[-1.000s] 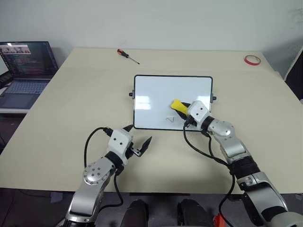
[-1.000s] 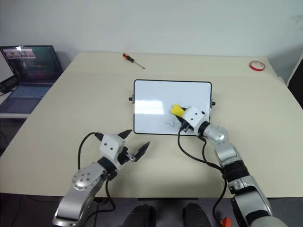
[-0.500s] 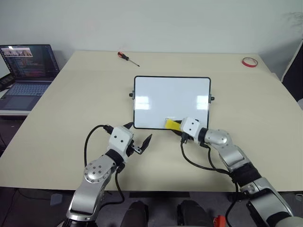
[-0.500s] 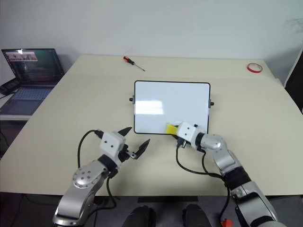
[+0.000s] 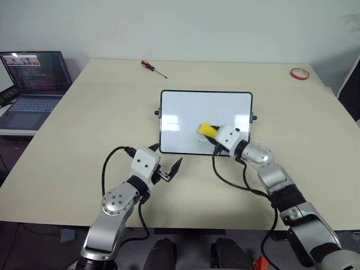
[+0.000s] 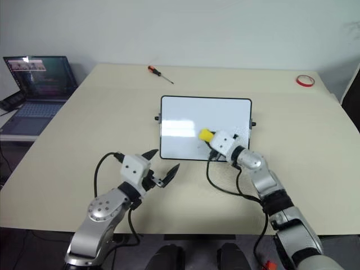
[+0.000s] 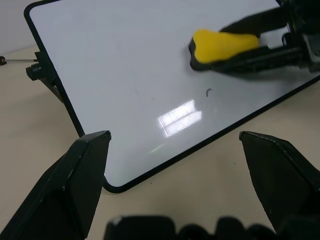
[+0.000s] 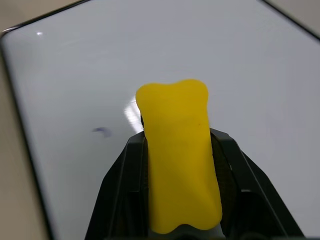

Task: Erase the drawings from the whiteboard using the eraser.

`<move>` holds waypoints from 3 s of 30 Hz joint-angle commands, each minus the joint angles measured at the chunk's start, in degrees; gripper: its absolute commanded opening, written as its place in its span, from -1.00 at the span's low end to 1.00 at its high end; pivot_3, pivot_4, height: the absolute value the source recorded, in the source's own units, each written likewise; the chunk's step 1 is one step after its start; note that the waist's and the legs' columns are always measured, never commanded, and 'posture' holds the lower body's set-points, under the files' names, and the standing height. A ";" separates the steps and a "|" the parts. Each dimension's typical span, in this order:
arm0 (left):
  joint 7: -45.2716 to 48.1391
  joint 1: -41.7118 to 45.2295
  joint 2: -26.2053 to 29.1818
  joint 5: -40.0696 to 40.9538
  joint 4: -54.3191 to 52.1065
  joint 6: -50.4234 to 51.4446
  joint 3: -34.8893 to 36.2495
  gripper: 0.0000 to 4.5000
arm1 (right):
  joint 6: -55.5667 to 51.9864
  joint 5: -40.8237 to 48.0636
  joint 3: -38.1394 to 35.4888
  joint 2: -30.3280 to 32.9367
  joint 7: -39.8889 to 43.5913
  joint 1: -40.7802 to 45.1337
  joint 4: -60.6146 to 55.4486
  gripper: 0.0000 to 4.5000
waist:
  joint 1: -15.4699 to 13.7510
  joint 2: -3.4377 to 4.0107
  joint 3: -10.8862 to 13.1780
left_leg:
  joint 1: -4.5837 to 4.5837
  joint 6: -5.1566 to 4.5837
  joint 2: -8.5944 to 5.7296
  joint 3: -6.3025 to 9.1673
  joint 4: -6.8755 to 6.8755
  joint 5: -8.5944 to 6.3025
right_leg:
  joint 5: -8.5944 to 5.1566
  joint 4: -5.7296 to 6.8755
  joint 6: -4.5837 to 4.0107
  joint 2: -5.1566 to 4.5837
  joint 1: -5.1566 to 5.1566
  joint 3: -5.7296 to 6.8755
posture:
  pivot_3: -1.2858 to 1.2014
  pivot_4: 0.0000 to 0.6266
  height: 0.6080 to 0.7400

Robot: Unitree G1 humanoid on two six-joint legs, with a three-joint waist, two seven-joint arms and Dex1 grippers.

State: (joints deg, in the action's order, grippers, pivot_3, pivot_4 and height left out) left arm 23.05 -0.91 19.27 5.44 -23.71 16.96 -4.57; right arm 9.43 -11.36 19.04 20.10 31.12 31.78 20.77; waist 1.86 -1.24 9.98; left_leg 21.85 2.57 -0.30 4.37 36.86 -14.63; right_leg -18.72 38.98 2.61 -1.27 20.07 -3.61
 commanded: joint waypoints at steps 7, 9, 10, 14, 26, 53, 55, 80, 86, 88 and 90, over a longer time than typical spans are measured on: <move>-0.50 -0.38 -0.81 -0.17 -2.27 -0.78 -0.59 1.00 | -1.58 -2.78 1.26 2.55 2.91 -2.43 -1.76 -0.43 | -0.02 -0.01 0.00 | 0.00 0.00 0.00 0.03 0.00 0.00 | 0.00 0.00 0.00 0.00 -0.01 0.02 | 0.03 -0.52 1.00; 0.04 0.48 -0.74 0.11 -1.51 -1.05 -0.67 1.00 | -2.38 0.30 -2.81 1.89 0.84 -1.96 -3.40 -0.43 | -0.02 -0.03 0.03 | 0.01 0.00 -0.02 0.02 0.00 0.00 | 0.00 0.00 0.00 0.00 -0.01 0.02 | 0.03 -0.52 1.00; 0.28 0.81 -0.72 0.25 -1.27 -1.13 -0.70 1.00 | -2.60 1.41 -4.11 1.79 0.27 -1.91 -4.25 -0.43 | -0.04 -0.03 0.07 | 0.02 0.00 -0.02 0.03 0.00 0.00 | 0.00 0.00 0.00 0.00 0.00 0.02 | 0.03 -0.52 1.00; 3.16 3.49 0.13 1.89 1.00 -2.35 -0.29 1.00 | -10.58 6.76 -11.28 2.02 -1.49 -5.41 -16.36 -0.43 | -0.49 -0.04 0.14 | 0.18 0.01 -0.06 0.10 0.03 0.00 | 0.00 -0.01 0.00 -0.01 0.06 0.09 | 0.03 -0.52 1.00; 24.73 22.87 1.80 7.22 17.74 -14.60 -6.49 1.00 | -48.31 9.71 -27.70 5.13 -6.79 -25.24 -60.42 -0.43 | -0.44 -0.02 0.13 | 1.17 0.04 -0.07 0.00 0.06 0.01 | -0.03 0.01 0.02 -0.02 1.05 0.18 | 0.03 -0.52 1.00; 41.03 32.44 -4.75 2.36 39.35 -28.65 -15.82 1.00 | -75.61 17.74 -38.97 -4.62 -17.47 -25.35 -58.71 -0.43 | -0.03 0.04 0.10 | 1.10 -0.02 -0.10 -0.11 0.07 0.02 | -0.04 0.12 0.04 0.21 1.07 0.13 | 0.03 -0.52 1.00; 40.77 32.78 -4.69 2.22 38.98 -28.34 -15.71 1.00 | -75.64 18.37 -39.74 -5.37 -18.03 -24.55 -57.27 -0.43 | 0.00 0.04 0.10 | 1.09 -0.02 -0.10 -0.12 0.07 0.02 | -0.04 0.12 0.04 0.21 1.07 0.13 | 0.03 -0.52 1.00; 39.91 34.62 -4.52 1.70 37.36 -26.47 -15.48 1.00 | -72.85 20.66 -40.49 -5.11 -20.40 -24.22 -51.47 0.43 | 0.02 0.08 0.08 | 1.09 -0.02 -0.10 -0.12 0.10 0.02 | -0.04 0.19 0.04 0.21 1.07 0.12 | 0.03 -0.52 1.00; 40.04 34.80 -4.25 1.88 37.13 -26.02 -15.22 1.00 | -72.11 20.55 -40.84 -4.94 -21.07 -24.25 -51.49 0.96 | 0.02 0.09 0.07 | 1.08 -0.03 -0.10 -0.12 0.10 0.02 | -0.04 0.20 0.04 0.22 1.07 0.12 | 0.03 -0.52 1.00; 40.21 34.70 -3.96 2.12 36.70 -25.68 -15.02 1.00 | -72.05 20.62 -41.12 -5.06 -21.47 -23.94 -52.03 0.96 | 0.02 0.09 0.07 | 1.08 -0.03 -0.10 -0.12 0.10 0.02 | -0.04 0.21 0.04 0.22 1.07 0.12 | 0.03 -0.52 1.00; 40.31 34.26 -3.31 2.71 35.23 -24.52 -14.59 1.00 | -72.52 21.10 -41.59 -5.43 -21.83 -23.41 -53.10 0.96 | 0.02 0.09 0.07 | 1.08 -0.03 -0.10 -0.12 0.10 0.03 | -0.04 0.22 0.04 0.22 1.08 0.12 | 0.03 -0.52 1.00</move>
State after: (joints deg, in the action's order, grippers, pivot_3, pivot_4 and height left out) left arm 63.22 32.90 15.69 6.68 15.40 -8.06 -20.44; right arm -63.90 8.67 -21.17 14.49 9.73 7.45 -29.47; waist 1.88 -1.15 10.05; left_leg 22.93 2.54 -0.40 4.25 36.96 -14.61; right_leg -18.76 39.21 2.65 -1.05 21.15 -3.49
